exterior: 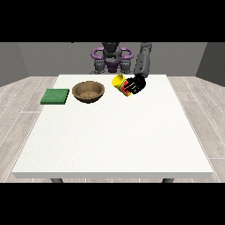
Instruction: Pick the cup and pour the ball into the bowl, then pick the bowl and place it on the pad
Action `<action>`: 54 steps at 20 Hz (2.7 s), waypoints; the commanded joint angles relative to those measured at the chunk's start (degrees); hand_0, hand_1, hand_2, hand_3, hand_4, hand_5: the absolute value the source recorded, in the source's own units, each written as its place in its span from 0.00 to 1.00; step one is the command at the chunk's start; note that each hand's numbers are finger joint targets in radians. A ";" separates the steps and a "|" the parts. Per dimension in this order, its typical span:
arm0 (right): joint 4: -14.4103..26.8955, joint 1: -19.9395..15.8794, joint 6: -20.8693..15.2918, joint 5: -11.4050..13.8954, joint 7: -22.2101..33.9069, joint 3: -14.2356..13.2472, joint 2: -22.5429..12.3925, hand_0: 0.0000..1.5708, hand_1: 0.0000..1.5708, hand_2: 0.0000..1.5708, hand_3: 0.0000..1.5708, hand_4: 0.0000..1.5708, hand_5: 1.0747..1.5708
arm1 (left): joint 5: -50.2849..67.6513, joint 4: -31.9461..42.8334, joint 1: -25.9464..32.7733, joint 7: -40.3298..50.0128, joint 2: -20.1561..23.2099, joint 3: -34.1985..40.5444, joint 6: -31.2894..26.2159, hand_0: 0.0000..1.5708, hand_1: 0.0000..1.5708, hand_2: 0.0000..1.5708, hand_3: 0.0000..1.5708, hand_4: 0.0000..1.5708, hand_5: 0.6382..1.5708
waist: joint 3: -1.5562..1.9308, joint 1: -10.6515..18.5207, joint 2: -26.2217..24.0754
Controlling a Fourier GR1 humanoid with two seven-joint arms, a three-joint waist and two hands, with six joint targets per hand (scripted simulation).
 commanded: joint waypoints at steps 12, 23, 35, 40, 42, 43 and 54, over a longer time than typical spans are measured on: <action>5.24 -4.31 0.06 2.53 -3.45 1.30 1.30 0.00 0.00 0.00 0.00 0.22 0.98 | -24.26 8.42 -15.14 26.07 -1.24 -13.20 20.56 0.86 0.86 1.00 1.00 0.54 1.00 | -0.02 -0.31 2.25; 13.24 -4.15 0.96 3.24 -3.71 0.75 0.95 0.00 0.00 0.00 0.00 0.24 0.99 | -50.98 21.57 -19.60 48.10 -8.75 -32.43 20.65 0.83 0.83 0.89 0.90 0.61 0.89 | 0.02 0.98 -4.95; 22.65 -0.08 1.67 6.32 -9.49 1.40 3.59 0.00 0.00 0.00 0.00 0.24 0.99 | -70.55 19.22 -23.05 61.97 -13.89 -50.17 1.78 0.95 0.95 1.00 1.00 0.66 0.94 | -0.05 5.27 -12.24; 21.49 3.33 4.01 3.61 -7.25 -1.27 1.03 0.00 0.00 0.00 0.00 0.24 0.99 | -68.51 15.03 -19.92 58.45 -13.59 -46.57 0.30 0.96 0.96 1.00 1.00 0.68 0.93 | -0.10 6.51 -14.92; 20.14 2.16 3.99 4.09 -8.26 -0.82 0.88 0.00 0.00 0.00 0.00 0.24 0.99 | -58.76 12.95 -17.07 57.40 -11.09 -38.37 8.99 0.91 0.91 1.00 1.00 0.60 0.94 | -0.23 6.25 -11.36; 21.59 4.09 5.44 2.47 -8.31 -3.27 -0.82 0.00 0.00 0.00 0.00 0.24 0.99 | -55.11 11.45 -15.37 55.03 -11.46 -35.66 9.07 0.81 0.81 0.98 0.94 0.61 0.91 | -0.20 7.53 -14.04; 14.40 7.09 6.14 1.05 -9.80 -3.75 -0.10 0.00 0.00 0.00 0.00 0.25 0.99 | -23.43 -3.35 0.43 27.51 -2.18 -13.99 20.39 0.93 0.93 1.00 1.00 0.70 1.00 | -0.58 8.29 -6.41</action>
